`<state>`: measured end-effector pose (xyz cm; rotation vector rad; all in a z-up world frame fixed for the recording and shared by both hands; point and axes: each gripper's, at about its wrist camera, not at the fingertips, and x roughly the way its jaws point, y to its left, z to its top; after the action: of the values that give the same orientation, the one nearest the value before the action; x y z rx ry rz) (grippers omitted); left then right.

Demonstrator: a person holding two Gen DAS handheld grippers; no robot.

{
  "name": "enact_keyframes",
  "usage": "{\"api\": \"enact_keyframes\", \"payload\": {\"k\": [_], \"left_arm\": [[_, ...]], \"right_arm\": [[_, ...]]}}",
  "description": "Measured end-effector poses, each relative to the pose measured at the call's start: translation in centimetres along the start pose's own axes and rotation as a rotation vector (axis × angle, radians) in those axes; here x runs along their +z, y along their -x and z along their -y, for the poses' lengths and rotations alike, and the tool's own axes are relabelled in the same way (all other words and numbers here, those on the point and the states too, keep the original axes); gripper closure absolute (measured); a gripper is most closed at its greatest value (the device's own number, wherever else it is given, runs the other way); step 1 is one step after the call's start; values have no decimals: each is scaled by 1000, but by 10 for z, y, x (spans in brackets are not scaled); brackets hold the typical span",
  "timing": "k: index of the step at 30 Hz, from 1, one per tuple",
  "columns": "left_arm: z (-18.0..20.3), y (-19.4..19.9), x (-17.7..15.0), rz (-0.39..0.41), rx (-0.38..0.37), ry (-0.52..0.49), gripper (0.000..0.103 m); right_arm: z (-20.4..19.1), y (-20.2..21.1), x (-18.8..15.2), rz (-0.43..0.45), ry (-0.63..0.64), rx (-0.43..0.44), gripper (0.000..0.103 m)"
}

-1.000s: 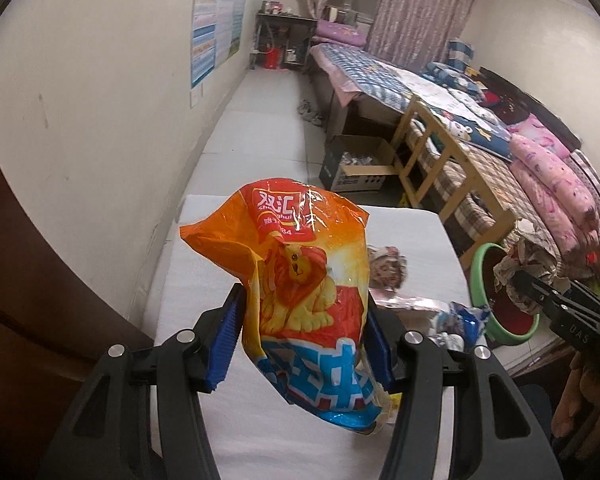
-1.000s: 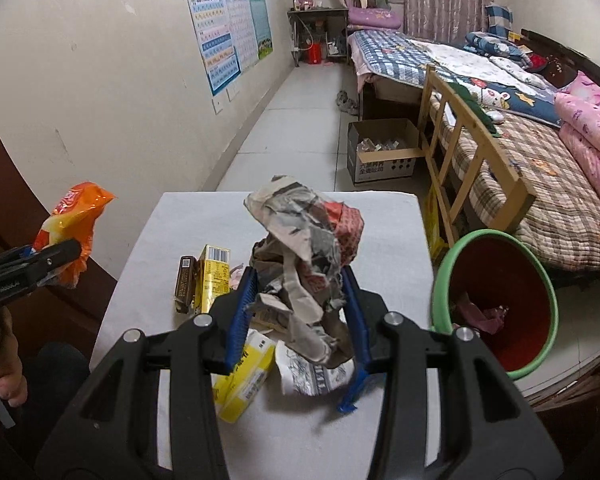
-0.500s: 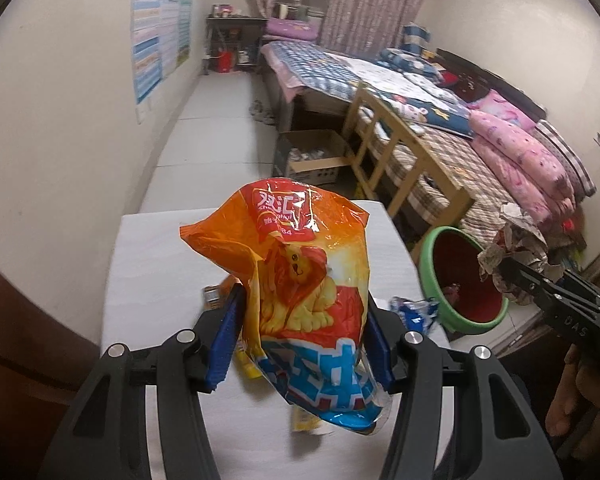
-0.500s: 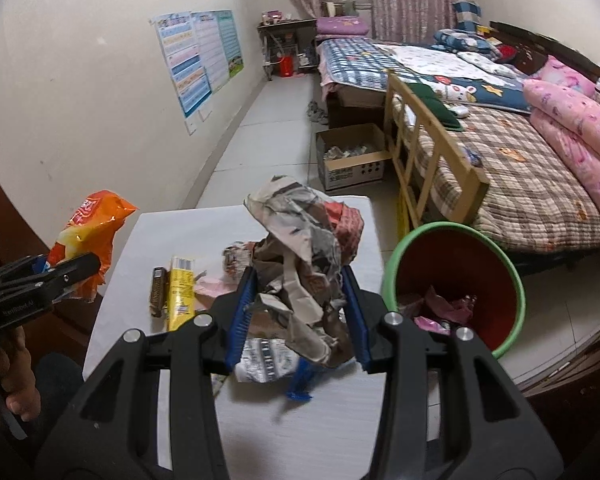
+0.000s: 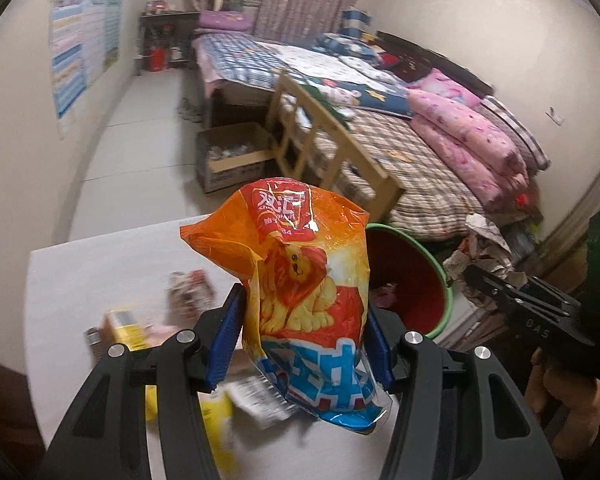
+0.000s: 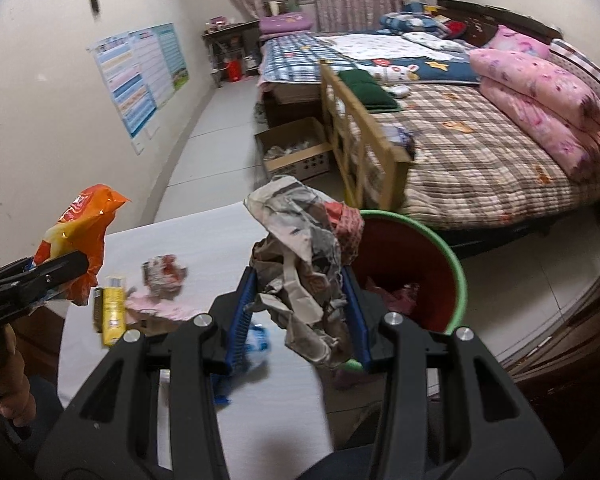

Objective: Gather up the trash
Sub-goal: 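Carry both items over the green bin and open both tools to drop them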

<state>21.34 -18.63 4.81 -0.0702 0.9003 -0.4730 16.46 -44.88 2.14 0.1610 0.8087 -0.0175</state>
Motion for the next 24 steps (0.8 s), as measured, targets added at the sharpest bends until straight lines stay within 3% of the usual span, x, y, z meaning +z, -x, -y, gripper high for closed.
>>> {"api": "enact_keyframes", "payload": {"k": [10, 24], "left_arm": [[66, -65, 23, -65, -138, -62, 51], [121, -149, 40, -156, -199, -108, 50]], "right_arm": [[64, -17, 8, -17, -60, -51, 62], [124, -71, -5, -97, -132, -59, 62]]}}
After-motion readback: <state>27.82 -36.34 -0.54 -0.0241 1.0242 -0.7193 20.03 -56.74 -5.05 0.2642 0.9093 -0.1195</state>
